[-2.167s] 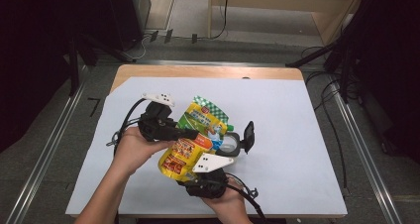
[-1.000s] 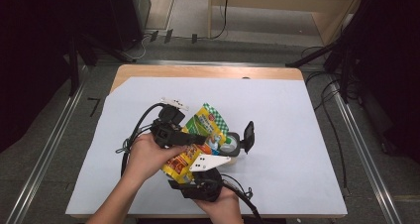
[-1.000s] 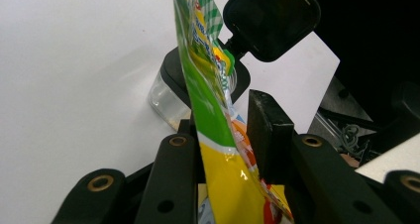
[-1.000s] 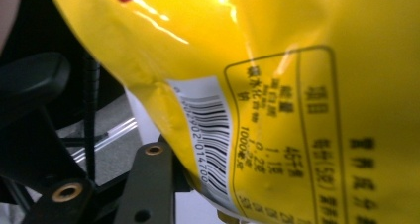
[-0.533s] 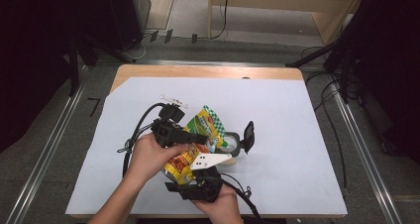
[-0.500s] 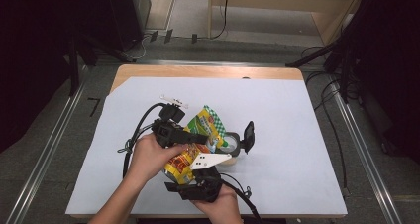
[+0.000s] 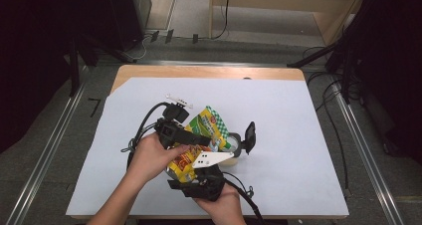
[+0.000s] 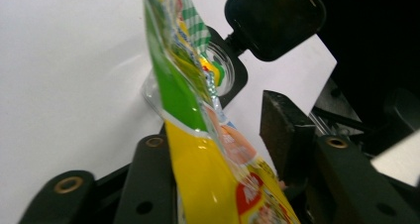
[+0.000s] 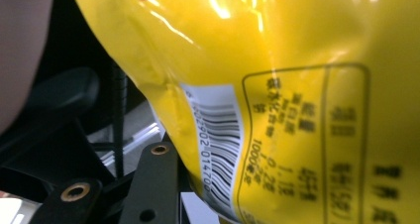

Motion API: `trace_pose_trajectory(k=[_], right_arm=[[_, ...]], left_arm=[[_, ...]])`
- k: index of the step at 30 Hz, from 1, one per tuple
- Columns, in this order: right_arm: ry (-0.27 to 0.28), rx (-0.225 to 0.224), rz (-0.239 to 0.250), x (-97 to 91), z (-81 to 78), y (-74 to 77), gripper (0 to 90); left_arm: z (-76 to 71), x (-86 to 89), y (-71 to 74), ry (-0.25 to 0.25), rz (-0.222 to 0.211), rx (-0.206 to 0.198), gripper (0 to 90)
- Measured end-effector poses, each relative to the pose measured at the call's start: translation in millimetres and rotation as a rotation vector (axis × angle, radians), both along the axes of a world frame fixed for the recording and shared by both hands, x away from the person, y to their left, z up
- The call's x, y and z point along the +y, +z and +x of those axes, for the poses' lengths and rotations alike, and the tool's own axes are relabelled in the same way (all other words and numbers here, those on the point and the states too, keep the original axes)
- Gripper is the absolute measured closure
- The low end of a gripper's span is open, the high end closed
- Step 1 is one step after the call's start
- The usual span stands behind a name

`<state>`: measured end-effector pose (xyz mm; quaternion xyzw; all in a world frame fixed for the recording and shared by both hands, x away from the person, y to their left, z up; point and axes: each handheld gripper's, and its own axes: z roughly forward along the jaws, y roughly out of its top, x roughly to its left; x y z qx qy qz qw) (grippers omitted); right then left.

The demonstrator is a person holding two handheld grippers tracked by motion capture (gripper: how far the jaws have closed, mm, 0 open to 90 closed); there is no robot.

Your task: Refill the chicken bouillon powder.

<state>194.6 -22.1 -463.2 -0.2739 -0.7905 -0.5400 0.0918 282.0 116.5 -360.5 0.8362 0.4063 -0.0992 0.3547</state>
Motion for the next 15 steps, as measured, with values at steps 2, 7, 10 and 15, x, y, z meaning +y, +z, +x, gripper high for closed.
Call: trace_pose_trajectory(k=[2, 7, 10, 15], right_arm=[[0.006, 0.009, 0.027, -1.3, 0.0, 1.4, 67.4], [0.024, 0.028, 0.067, -3.1, 0.3, 0.8, 68.0], [0.037, 0.042, 0.102, -4.9, 1.7, 0.3, 68.1], [0.039, 0.027, 0.096, -5.8, 1.5, 1.3, 68.2]], left_arm=[[-0.1, 1.6, 1.8, 0.001, -0.006, 0.007, 60.8], [1.7, 6.6, 2.5, -0.009, -0.022, 0.023, 67.1], [2.9, 8.7, 4.1, -0.013, -0.046, 0.042, 62.4], [0.0, 6.4, 6.5, 0.007, 0.003, -0.003, 73.4]])
